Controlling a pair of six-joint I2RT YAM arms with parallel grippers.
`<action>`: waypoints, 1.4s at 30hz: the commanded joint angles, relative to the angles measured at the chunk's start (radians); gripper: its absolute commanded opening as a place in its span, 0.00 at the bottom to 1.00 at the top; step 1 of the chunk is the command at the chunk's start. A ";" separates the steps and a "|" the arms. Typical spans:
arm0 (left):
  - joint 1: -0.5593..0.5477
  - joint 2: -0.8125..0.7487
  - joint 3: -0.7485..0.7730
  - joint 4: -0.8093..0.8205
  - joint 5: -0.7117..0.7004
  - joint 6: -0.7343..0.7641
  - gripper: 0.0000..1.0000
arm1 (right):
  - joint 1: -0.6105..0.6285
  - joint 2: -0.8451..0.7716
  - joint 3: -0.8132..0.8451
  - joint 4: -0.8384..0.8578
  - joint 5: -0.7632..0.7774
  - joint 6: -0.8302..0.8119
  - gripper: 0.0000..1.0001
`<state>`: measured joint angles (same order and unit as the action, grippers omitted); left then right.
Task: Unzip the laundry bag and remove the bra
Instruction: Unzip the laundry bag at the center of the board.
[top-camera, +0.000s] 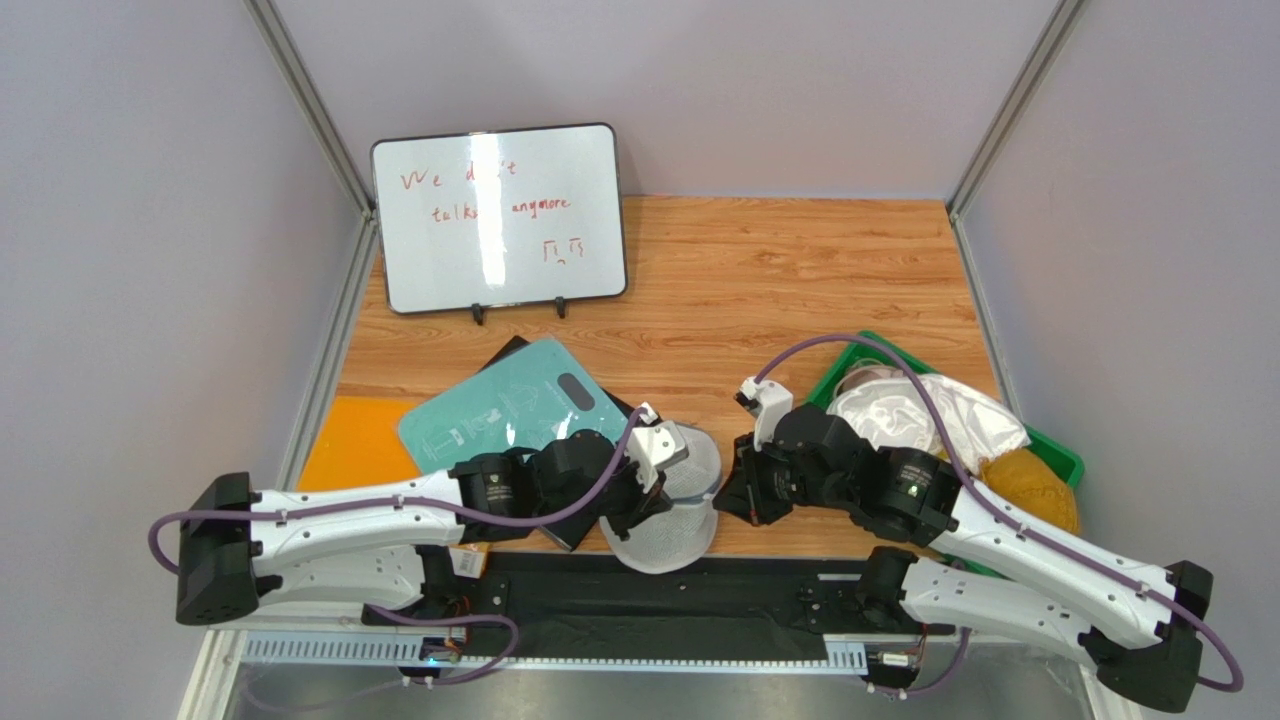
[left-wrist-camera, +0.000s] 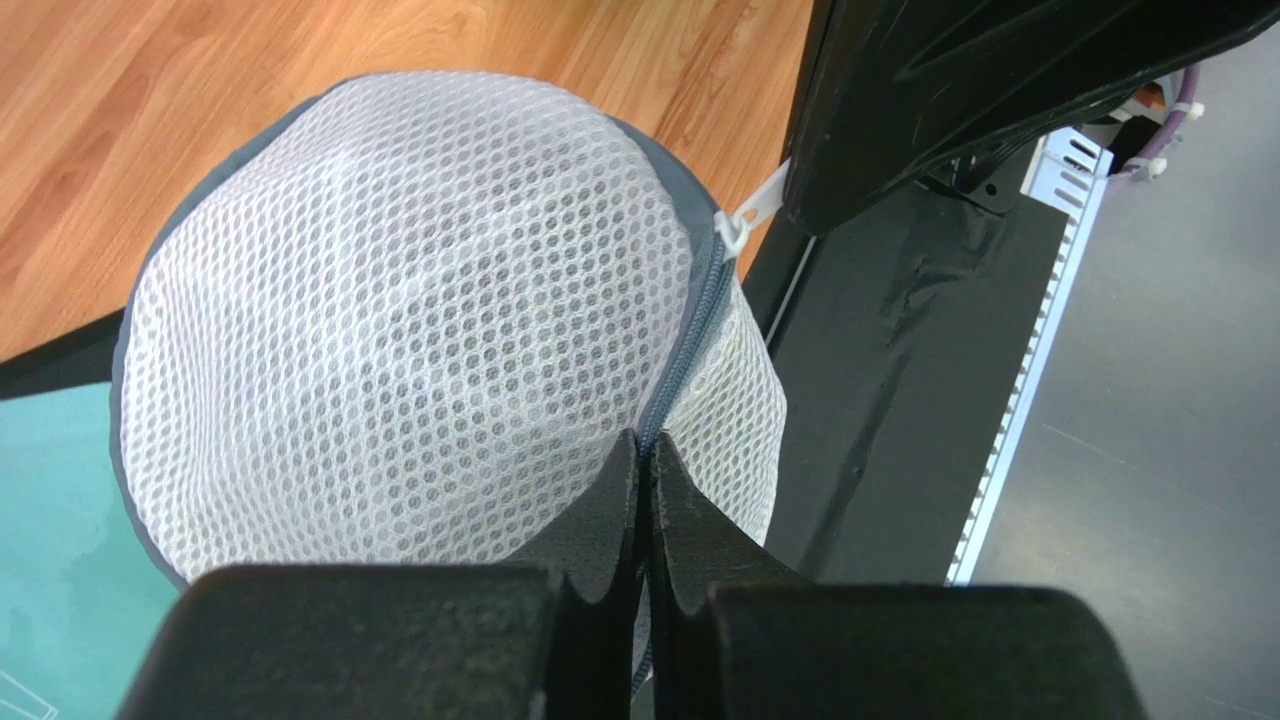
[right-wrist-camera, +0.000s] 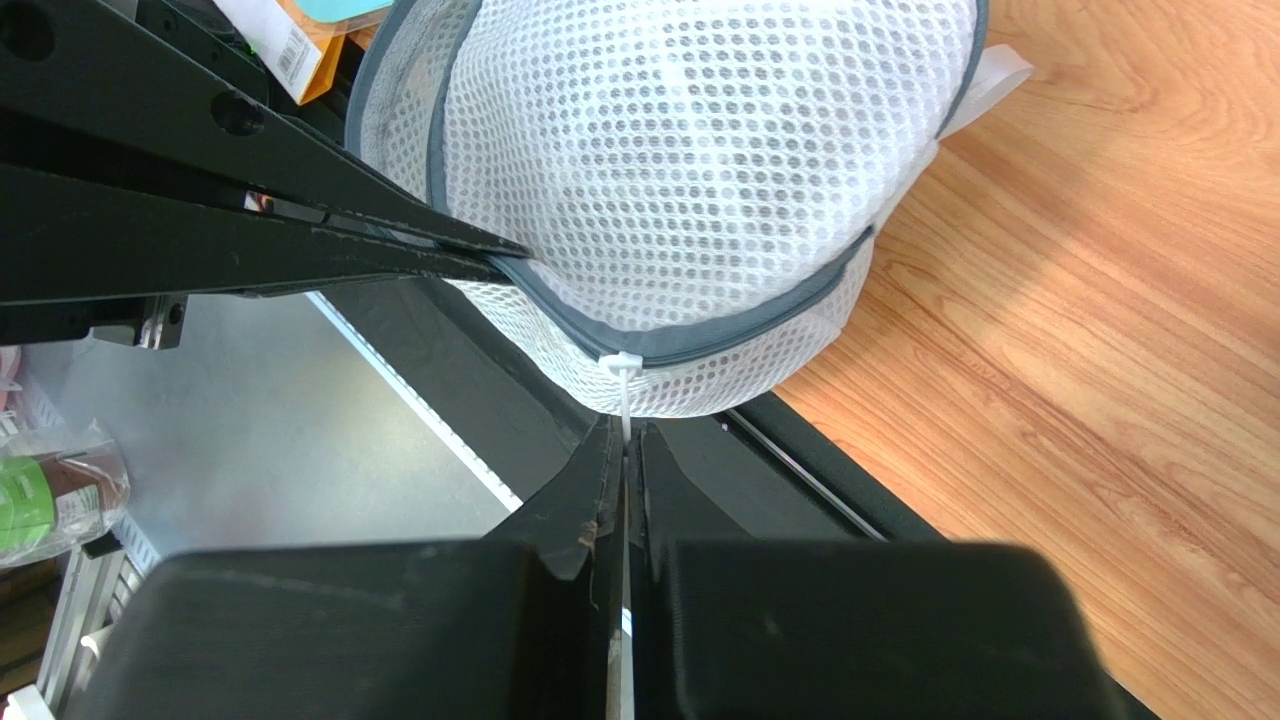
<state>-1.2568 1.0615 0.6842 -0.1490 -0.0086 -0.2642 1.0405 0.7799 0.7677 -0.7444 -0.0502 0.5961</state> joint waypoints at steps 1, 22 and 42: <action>-0.001 -0.043 -0.028 -0.078 -0.053 -0.024 0.00 | 0.007 -0.018 0.038 -0.013 0.032 0.002 0.00; -0.004 -0.067 0.008 -0.101 -0.090 -0.012 0.50 | 0.016 0.059 0.045 0.062 -0.027 -0.013 0.00; -0.052 0.101 0.120 0.026 -0.021 0.022 0.56 | 0.053 0.064 0.031 0.135 -0.060 -0.007 0.00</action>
<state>-1.3010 1.1584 0.7738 -0.1734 -0.0532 -0.2523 1.0836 0.8486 0.7731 -0.6724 -0.1028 0.5941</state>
